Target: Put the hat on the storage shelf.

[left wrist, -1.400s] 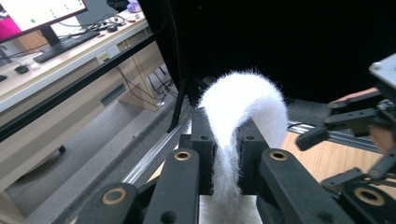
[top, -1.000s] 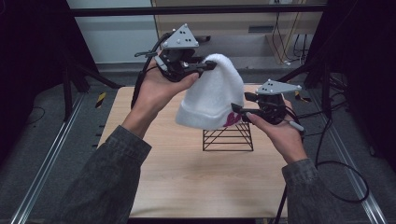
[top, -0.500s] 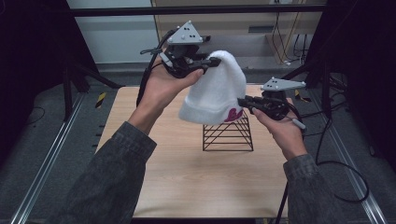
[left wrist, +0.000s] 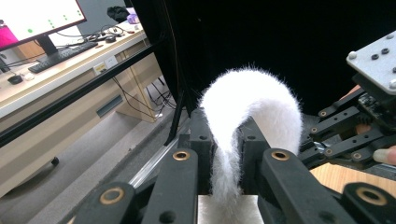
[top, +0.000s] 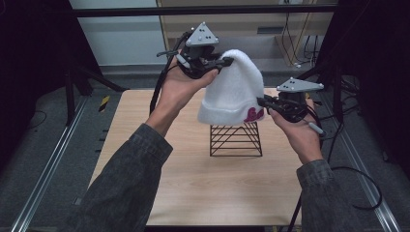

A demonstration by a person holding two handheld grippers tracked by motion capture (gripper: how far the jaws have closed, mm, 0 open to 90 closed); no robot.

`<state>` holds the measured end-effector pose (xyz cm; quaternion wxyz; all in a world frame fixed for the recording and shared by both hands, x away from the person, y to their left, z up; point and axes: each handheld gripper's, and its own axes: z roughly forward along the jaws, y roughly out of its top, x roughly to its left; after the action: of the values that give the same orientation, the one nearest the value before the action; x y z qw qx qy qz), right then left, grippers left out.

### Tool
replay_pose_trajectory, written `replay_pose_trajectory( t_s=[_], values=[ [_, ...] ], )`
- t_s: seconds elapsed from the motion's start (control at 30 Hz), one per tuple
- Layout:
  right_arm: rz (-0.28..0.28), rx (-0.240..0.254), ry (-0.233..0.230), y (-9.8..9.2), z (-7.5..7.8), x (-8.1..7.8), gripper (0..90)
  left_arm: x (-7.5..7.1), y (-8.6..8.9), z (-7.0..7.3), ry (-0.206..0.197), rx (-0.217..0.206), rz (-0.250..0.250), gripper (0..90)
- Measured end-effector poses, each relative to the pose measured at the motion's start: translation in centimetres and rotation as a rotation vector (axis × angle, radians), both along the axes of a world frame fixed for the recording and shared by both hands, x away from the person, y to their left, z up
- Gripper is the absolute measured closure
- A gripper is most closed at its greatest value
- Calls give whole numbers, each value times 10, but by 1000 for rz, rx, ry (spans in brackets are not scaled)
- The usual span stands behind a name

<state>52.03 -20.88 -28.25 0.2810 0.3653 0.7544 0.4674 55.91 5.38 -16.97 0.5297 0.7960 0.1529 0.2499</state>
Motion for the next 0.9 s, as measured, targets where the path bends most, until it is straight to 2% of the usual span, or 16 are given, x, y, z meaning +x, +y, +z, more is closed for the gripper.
replay_pose_trajectory(
  t_s=[0.47, 0.53, 0.77, 0.9],
  values=[
    [-50, 4, 17, -16, -16, 6, 808, 20, -20, -20, 10, 12, 15, 799],
    [-56, 11, 21, -18, -19, 7, 808, 21, -22, -22, 9, 5, 11, 799],
    [-66, 19, 36, -21, -28, 8, 808, 26, -28, -30, 12, 26, 5, 799],
    [-64, 5, 42, -22, -32, 6, 808, 26, -28, -36, 23, 35, 2, 799]
  ],
)
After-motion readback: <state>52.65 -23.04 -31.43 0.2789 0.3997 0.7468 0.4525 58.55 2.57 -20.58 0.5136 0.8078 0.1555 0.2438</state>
